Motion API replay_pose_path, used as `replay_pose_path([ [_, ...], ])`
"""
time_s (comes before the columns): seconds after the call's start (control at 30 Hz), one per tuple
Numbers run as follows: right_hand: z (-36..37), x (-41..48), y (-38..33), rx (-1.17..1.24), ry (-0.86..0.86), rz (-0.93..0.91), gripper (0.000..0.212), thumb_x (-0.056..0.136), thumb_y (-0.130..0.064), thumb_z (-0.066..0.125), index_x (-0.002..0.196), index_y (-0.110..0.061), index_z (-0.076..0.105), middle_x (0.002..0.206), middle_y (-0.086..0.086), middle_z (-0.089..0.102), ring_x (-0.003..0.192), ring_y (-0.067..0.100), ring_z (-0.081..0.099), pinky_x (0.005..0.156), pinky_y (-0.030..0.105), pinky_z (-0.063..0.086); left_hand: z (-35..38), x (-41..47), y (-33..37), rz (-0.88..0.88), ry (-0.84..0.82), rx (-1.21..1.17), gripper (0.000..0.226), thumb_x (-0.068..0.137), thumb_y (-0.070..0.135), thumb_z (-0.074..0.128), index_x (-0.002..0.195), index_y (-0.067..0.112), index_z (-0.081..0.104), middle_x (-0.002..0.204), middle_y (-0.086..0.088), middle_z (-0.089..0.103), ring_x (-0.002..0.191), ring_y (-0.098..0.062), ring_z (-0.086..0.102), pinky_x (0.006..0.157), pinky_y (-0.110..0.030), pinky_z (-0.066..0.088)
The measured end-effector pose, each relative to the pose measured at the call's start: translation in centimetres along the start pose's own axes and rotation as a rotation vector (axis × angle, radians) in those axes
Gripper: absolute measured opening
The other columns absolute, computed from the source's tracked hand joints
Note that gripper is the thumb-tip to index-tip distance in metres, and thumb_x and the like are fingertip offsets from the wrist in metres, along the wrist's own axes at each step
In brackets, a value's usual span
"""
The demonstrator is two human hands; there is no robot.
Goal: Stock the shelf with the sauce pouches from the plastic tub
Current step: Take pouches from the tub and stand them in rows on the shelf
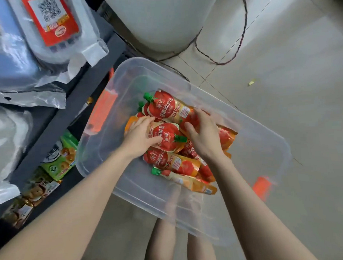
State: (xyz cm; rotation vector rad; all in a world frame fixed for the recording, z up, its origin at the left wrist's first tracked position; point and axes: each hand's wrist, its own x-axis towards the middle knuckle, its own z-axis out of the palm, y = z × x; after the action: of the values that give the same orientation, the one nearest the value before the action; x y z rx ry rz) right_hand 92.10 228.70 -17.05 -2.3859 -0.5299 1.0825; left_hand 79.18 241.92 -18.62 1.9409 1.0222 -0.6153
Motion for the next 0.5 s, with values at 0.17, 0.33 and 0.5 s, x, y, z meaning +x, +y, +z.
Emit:
replay_pose_path([
  [0.17, 2.1, 1.1, 1.3, -0.224, 0.047, -0.058, 0.050, 0.093, -0.041, 0.048, 0.137, -0.017, 0.041, 0.138, 0.007, 0.040, 0.127, 0.027, 0.035, 0.106, 0.044, 0.030, 0.2, 2.2, -2.1, 0.053, 0.024, 0.221, 0.070, 0.073, 0.043, 0.073, 0.131, 0.014, 0.046, 0.131, -0.005, 0.045, 0.125, -0.027, 0.040, 0.111, -0.042, 0.021],
  [0.33, 2.9, 1.5, 1.9, -0.328, 0.040, 0.059, 0.049, 0.090, -0.052, 0.049, 0.124, -0.018, 0.048, 0.132, 0.009, 0.040, 0.127, 0.029, 0.032, 0.108, 0.045, 0.023, -0.2, 2.9, -2.5, 0.120, -0.048, 0.421, 0.061, 0.067, 0.055, 0.071, 0.114, 0.018, 0.059, 0.112, -0.004, 0.046, 0.113, -0.025, 0.037, 0.102, -0.038, 0.028],
  [0.5, 2.1, 0.9, 2.3, 0.024, -0.057, 0.130, 0.036, 0.082, -0.040, 0.067, 0.097, -0.020, 0.041, 0.101, 0.000, 0.058, 0.092, 0.025, 0.061, 0.081, 0.048, 0.053, -0.5, 2.0, -1.7, 0.131, -0.090, 0.504, 0.058, 0.069, 0.060, 0.067, 0.111, 0.021, 0.064, 0.107, -0.004, 0.046, 0.110, -0.025, 0.036, 0.093, -0.037, 0.031],
])
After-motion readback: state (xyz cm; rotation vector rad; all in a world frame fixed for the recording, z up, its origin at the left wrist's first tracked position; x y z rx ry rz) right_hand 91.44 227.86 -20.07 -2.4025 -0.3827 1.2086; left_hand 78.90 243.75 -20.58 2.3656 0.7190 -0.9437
